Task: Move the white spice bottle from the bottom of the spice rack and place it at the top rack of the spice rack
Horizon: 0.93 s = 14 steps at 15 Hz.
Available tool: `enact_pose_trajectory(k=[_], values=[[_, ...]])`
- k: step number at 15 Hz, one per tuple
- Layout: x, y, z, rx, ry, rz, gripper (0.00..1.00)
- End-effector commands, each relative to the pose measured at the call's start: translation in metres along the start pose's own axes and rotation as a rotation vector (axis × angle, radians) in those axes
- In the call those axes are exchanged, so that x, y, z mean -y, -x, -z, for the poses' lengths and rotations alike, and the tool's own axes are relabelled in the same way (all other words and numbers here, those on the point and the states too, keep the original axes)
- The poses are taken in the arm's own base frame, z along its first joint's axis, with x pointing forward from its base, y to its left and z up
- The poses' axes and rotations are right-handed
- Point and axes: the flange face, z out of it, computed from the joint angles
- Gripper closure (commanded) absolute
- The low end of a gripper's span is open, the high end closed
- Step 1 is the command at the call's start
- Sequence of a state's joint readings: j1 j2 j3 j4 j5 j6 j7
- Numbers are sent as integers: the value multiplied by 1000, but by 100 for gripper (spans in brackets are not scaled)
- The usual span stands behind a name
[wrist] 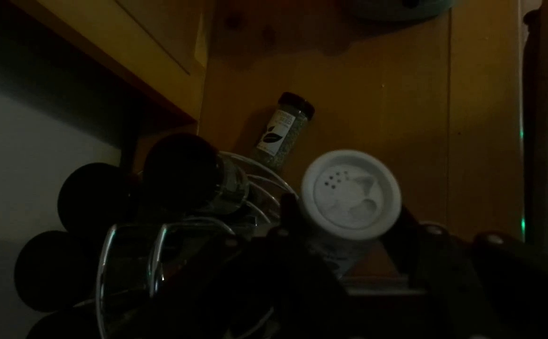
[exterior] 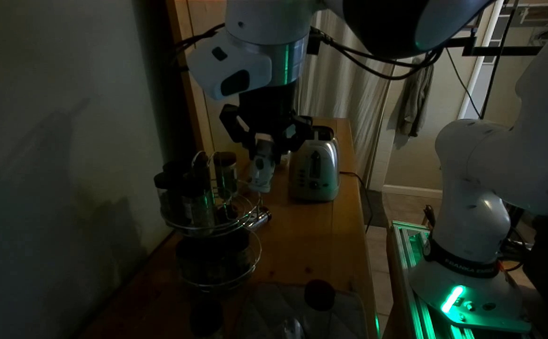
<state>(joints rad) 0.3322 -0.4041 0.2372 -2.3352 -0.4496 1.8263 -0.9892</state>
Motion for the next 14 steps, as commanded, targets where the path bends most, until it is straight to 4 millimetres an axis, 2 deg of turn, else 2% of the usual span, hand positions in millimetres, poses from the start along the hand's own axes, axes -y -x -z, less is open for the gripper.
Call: enact_pose_trajectory(k=[1,2,3,5,6,7,8,14], values=[[-1,-3,3,-6,-31,-55,80],[-1,-4,4,-14,-23,-71,80],[12,-19,-44,12,-35,-78,80],[8,-29,-54,-8,-38,-118,80],[7,-29,-55,-10,-37,-140,80],[5,-7,-20,18,-9,-114,80],[4,-5,-17,18,-2,-122,55],[5,-6,-17,18,-2,-121,55]])
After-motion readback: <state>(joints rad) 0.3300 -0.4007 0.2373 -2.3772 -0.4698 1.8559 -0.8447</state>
